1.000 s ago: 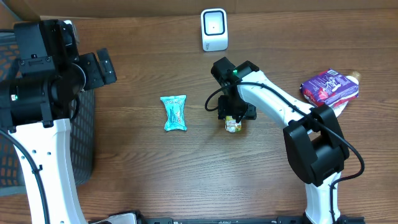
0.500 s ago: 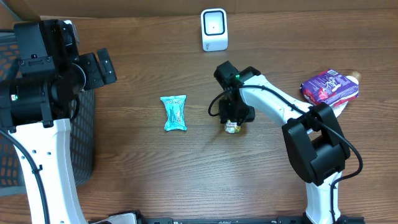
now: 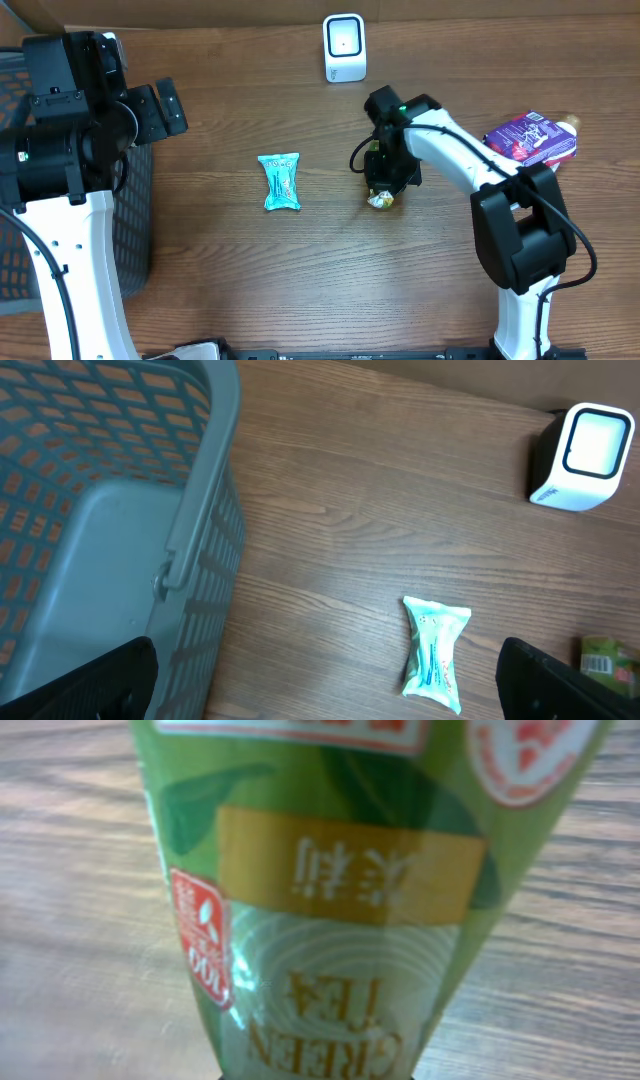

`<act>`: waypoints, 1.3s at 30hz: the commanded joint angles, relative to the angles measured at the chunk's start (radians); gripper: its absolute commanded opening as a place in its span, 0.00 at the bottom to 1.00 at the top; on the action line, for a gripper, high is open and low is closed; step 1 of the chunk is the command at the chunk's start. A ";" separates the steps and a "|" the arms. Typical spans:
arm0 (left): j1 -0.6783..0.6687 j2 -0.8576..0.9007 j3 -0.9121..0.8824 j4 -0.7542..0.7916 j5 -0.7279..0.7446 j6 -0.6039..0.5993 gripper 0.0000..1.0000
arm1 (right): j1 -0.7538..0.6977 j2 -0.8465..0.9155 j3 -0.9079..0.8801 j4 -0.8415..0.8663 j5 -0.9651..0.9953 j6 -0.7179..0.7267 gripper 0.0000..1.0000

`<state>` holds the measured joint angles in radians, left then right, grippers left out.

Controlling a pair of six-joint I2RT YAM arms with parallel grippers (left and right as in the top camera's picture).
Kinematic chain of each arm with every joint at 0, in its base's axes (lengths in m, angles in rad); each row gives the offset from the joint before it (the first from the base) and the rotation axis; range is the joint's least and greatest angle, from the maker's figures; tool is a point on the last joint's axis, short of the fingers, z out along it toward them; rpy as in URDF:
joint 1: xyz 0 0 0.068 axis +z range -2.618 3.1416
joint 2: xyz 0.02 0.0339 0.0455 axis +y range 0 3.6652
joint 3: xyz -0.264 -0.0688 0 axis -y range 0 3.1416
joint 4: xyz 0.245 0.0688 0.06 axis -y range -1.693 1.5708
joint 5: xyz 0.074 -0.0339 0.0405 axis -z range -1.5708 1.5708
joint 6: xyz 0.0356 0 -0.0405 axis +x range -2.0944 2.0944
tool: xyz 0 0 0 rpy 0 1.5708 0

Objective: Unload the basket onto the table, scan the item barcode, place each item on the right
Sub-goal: 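Lift the green tea packet up to the white scanner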

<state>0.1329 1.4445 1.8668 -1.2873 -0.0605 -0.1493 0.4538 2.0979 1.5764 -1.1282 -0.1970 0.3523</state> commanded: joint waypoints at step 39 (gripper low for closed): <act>0.003 0.002 0.002 0.001 0.006 0.019 1.00 | 0.056 -0.141 0.575 0.237 0.951 -0.338 0.04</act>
<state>0.1329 1.4445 1.8668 -1.2873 -0.0605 -0.1490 0.4706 1.9114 2.1151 -0.9829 0.3099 0.1703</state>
